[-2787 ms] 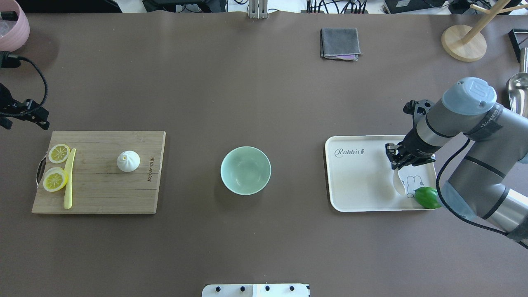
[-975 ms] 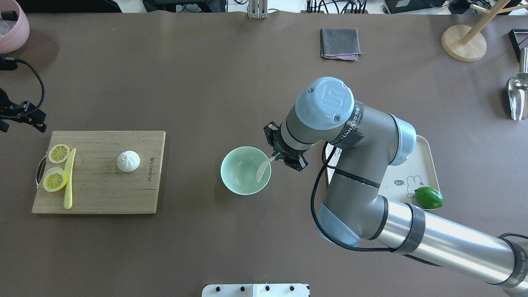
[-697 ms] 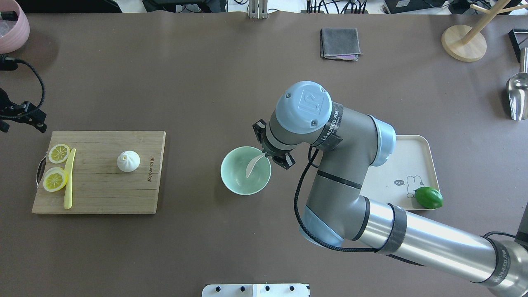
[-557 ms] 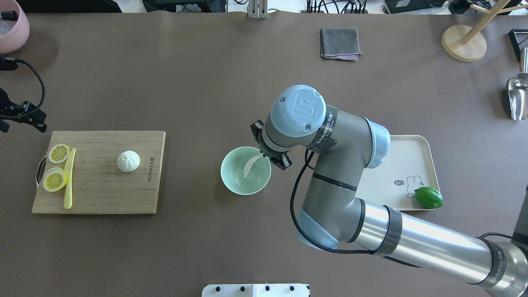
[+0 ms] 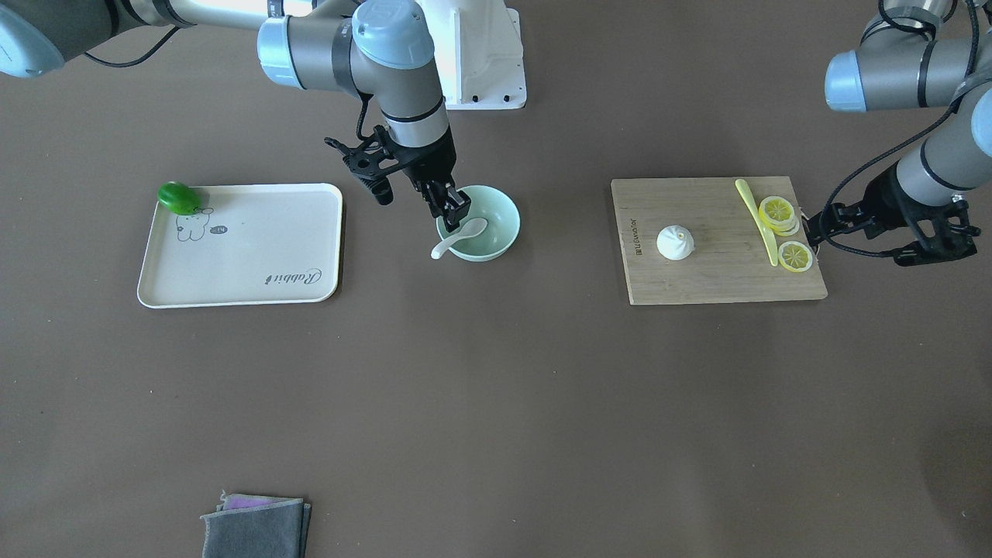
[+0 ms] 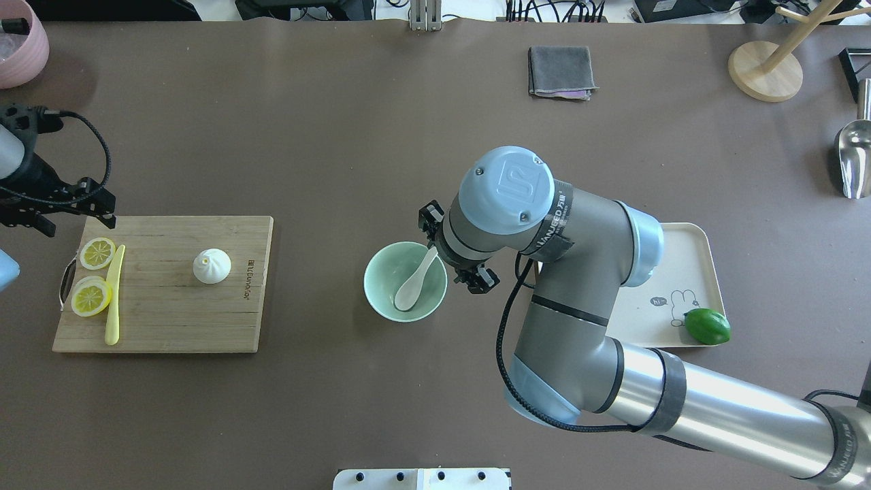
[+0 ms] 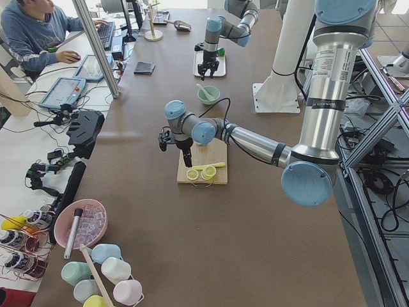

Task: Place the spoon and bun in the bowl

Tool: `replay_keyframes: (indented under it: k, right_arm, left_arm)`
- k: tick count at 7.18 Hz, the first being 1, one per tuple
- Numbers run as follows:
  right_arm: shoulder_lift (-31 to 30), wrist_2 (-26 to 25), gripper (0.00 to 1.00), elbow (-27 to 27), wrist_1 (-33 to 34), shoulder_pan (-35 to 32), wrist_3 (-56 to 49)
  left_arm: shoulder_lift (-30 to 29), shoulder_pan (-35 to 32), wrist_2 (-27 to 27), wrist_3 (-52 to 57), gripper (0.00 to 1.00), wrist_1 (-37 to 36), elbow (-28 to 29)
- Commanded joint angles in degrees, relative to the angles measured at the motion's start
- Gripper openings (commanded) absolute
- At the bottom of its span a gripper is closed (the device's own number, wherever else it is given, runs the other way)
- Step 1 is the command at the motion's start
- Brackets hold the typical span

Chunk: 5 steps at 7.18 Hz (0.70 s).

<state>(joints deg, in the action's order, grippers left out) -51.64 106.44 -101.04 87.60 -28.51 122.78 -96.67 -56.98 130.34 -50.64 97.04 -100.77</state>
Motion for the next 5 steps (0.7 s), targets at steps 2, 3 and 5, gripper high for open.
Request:
replay_keyframes:
  k: [2,3,5]
  right_arm:
    - [-3.82,8.15,1.00,-3.82,1.51,-6.45,-8.50]
    - [-3.91,9.30,1.00,-3.99,2.74,-7.69,-11.48]
    - [-8.45,9.75,1.00,-6.87,2.75,-8.32,-16.23]
  left_arm:
    - [-6.12,9.33,-0.61,-19.79,0.98,5.10,-0.22]
    - [-7.46,13.00,-2.44,-24.11,0.98,5.01,-1.44]
    - [-7.48,15.67,-5.09,-23.81,0.94,4.92,-2.68]
